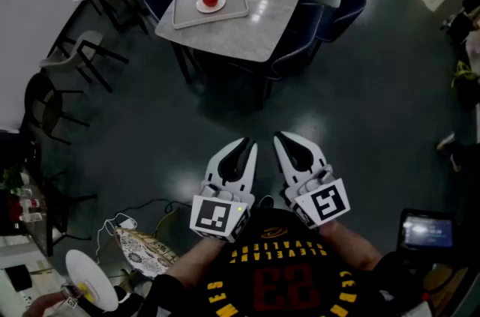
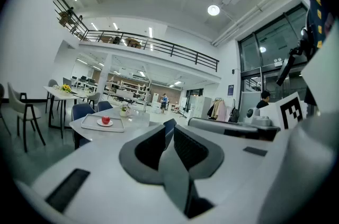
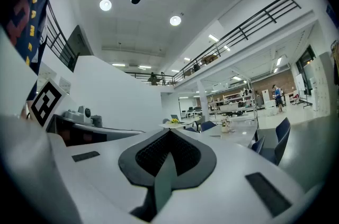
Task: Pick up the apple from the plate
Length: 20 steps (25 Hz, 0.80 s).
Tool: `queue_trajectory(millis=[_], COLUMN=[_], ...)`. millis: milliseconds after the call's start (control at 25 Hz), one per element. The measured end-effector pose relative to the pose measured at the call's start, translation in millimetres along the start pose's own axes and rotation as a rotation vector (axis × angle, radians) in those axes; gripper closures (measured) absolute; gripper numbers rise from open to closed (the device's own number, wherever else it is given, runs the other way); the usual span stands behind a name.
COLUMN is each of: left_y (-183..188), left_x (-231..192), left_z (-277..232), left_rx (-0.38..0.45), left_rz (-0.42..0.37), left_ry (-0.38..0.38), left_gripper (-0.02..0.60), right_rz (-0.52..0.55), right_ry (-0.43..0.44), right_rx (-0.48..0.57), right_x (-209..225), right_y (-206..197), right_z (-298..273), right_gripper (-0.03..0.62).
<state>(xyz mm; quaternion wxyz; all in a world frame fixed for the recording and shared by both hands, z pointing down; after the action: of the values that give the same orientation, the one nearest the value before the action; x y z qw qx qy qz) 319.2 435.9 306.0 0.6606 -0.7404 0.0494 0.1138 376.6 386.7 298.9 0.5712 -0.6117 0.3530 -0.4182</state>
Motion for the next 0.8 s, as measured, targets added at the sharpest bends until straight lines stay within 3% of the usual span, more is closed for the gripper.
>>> queue_trajectory(millis=[360,800], left_y=[14,36], left_x=[-39,-142], left_z=[-14,-51], left_rx=[0.008,-0.045], left_rz=[0.013,0.053], left_ry=[-0.007,-0.027], left_gripper=[0.529,0.529], right_rz=[-0.017,0.019], right_ry=[-0.032,-0.081], right_rx=[-0.035,-0.064], right_x=[-1,0], right_y=[-4,-8], right_z=[-38,-147], right_gripper=[0.588,0.588])
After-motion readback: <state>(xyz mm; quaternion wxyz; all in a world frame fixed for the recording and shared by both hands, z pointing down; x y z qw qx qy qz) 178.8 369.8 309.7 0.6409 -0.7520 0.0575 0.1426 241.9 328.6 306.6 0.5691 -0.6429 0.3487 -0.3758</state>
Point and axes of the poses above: the fingertips, and each gripper's own axes: z backward along the fingers, x to its right, y out of its top, the point moved 2 cm from there along z, backward along the fingers, and after that the axes turned 5 degrees about -y, right-handed, at the moved point
